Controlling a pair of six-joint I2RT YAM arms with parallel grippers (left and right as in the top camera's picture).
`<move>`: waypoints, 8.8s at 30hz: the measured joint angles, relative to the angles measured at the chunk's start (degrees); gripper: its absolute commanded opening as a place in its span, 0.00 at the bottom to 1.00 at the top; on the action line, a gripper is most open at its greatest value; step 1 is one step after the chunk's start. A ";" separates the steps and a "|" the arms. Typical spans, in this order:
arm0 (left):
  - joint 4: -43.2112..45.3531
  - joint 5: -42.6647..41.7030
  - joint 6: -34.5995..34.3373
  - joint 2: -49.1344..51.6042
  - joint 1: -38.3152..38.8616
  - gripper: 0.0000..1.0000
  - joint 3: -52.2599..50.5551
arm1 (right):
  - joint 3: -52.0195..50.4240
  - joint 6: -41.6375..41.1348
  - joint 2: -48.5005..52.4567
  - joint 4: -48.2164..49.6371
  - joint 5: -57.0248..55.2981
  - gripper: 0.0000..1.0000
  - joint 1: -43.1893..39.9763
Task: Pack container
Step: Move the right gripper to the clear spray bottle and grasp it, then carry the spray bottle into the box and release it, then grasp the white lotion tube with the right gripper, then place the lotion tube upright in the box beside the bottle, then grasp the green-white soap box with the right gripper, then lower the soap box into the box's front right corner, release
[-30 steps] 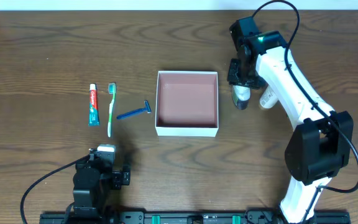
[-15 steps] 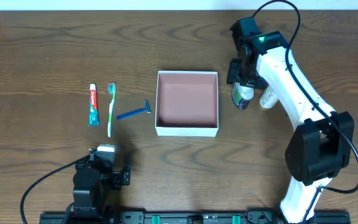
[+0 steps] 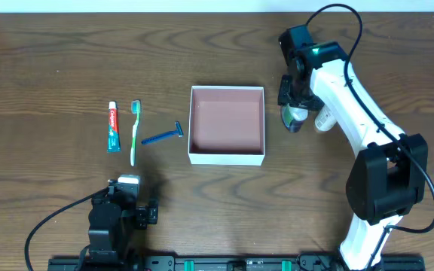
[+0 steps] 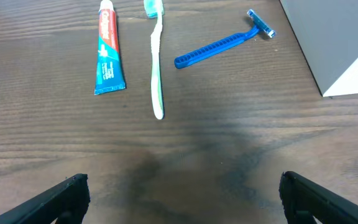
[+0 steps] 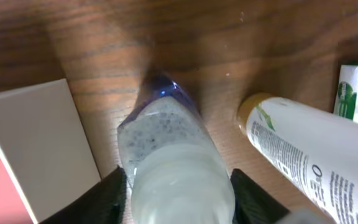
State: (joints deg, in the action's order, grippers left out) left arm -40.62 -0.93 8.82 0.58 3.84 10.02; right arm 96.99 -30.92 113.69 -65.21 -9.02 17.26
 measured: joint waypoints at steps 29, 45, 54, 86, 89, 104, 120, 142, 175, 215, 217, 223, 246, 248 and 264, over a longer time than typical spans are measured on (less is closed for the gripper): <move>0.00 0.00 0.00 0.00 0.00 0.98 0.00 | -1.25 1.36 -28.04 5.95 1.60 0.28 15.56; 0.00 0.00 0.00 0.00 0.00 0.98 0.00 | -1.42 2.05 -1.66 19.98 1.95 0.31 22.69; -0.02 0.00 -0.02 0.00 0.00 0.98 0.00 | -1.29 4.00 0.13 24.41 2.29 0.86 22.71; 0.00 -0.02 0.00 0.00 0.00 0.98 0.00 | -0.22 8.48 -23.02 -3.80 0.98 0.89 -10.86; 0.00 0.00 0.00 0.00 0.00 0.98 0.00 | -0.26 10.54 -19.21 -4.22 2.12 0.73 -11.80; -0.02 -0.02 0.00 0.00 0.00 0.98 0.00 | -0.35 13.57 -9.94 -6.05 3.37 0.01 -12.07; 0.00 0.00 -0.02 0.00 0.00 0.98 0.00 | -1.77 13.03 -34.03 -1.64 3.37 0.02 -2.16; 0.00 0.00 0.00 0.00 0.00 0.98 0.00 | -1.03 5.64 -15.63 7.26 4.00 0.01 15.93; 0.00 -0.02 0.00 0.00 0.00 0.98 0.00 | -0.33 4.96 -31.34 -5.29 1.57 0.95 -4.26; 0.00 0.00 -0.02 0.00 0.00 0.98 0.00 | -21.84 20.00 1.22 17.88 6.08 0.59 -29.42; 0.00 0.00 0.00 0.00 0.00 0.98 0.00 | -21.84 20.06 1.22 18.03 6.27 0.49 -29.42; -0.02 0.00 -0.02 0.00 0.00 0.98 0.00 | -21.79 19.85 1.16 17.68 6.40 0.47 -29.42; 0.00 0.00 -0.02 0.00 0.00 0.98 0.00 | -22.16 17.88 -31.52 13.44 18.51 0.45 -2.67; 0.00 0.00 0.00 0.00 0.00 0.98 0.00 | -22.16 16.55 -31.78 15.10 17.94 0.45 2.56; 0.00 0.00 0.00 0.00 0.00 0.98 0.00 | -22.18 2.34 -16.20 20.52 7.69 0.47 18.45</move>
State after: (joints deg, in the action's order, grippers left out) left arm -40.62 -0.93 8.82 0.58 3.84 10.02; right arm 74.81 -28.58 97.49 -44.69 -1.32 35.70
